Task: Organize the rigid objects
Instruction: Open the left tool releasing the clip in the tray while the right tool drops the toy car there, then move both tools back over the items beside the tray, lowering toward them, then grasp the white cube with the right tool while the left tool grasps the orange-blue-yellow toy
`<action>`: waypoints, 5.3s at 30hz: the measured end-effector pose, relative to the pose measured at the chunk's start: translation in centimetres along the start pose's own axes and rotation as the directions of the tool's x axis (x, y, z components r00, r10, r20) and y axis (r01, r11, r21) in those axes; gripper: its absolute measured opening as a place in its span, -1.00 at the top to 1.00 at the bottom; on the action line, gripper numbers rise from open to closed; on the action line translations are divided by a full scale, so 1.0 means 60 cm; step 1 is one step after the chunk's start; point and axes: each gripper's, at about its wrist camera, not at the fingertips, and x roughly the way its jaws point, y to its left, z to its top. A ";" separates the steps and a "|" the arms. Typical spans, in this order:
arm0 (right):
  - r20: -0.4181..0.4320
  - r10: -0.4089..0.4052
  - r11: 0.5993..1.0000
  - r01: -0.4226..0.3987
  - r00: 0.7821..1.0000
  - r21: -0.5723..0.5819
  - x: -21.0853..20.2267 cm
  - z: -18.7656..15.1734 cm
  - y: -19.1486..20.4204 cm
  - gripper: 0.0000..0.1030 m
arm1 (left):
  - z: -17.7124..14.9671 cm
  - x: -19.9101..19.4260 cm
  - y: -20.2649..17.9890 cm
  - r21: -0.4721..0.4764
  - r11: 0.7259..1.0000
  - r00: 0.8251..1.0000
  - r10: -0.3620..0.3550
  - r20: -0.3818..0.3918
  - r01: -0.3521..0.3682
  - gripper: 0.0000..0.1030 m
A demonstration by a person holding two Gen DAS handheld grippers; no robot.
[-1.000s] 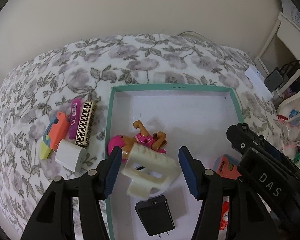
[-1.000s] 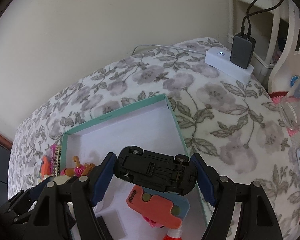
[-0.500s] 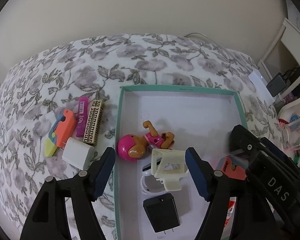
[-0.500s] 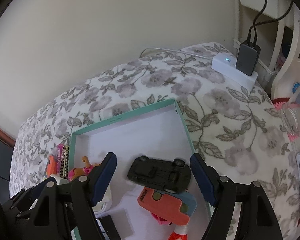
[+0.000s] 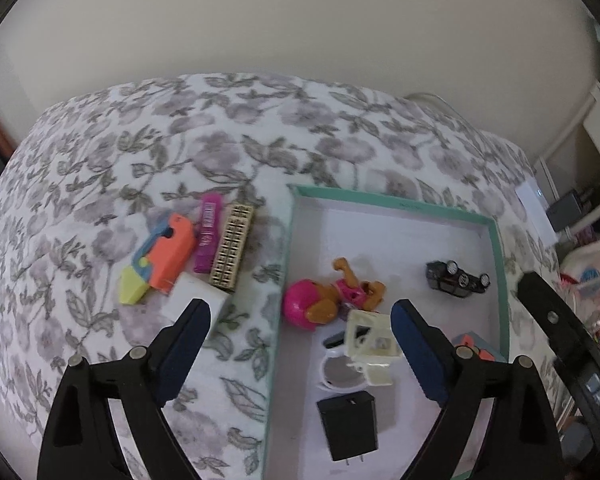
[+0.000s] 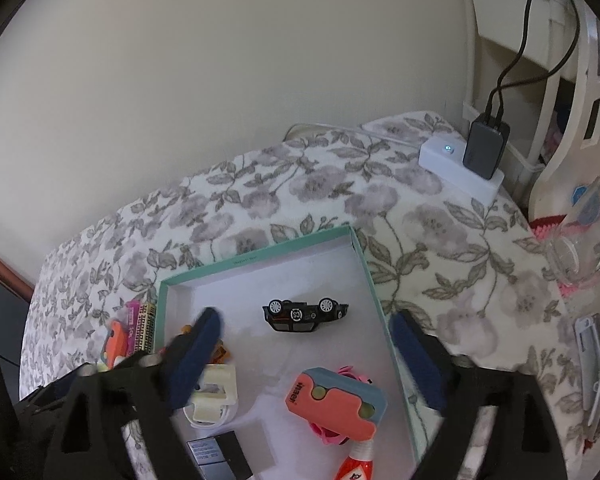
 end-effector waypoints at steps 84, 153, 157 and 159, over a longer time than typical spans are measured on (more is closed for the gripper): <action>-0.202 0.149 0.922 -0.209 0.968 -0.324 0.146 -0.158 0.353 -0.53 | -0.013 0.073 0.404 -0.416 0.883 0.972 0.155 -0.178 -0.217 -0.87; -0.251 0.256 0.926 -0.311 0.934 -0.215 0.132 -0.092 0.303 -0.03 | 0.021 0.094 0.317 -0.299 0.944 0.989 0.119 -0.086 -0.140 -0.87; -0.216 0.261 0.935 -0.302 0.941 -0.185 0.120 -0.070 0.279 -0.03 | 0.022 0.108 0.299 -0.265 0.956 0.991 0.105 -0.079 -0.122 -0.87; -0.205 0.268 0.938 -0.303 0.941 -0.166 0.115 -0.062 0.266 -0.03 | 0.023 0.116 0.285 -0.235 0.964 0.992 0.107 -0.073 -0.122 -0.87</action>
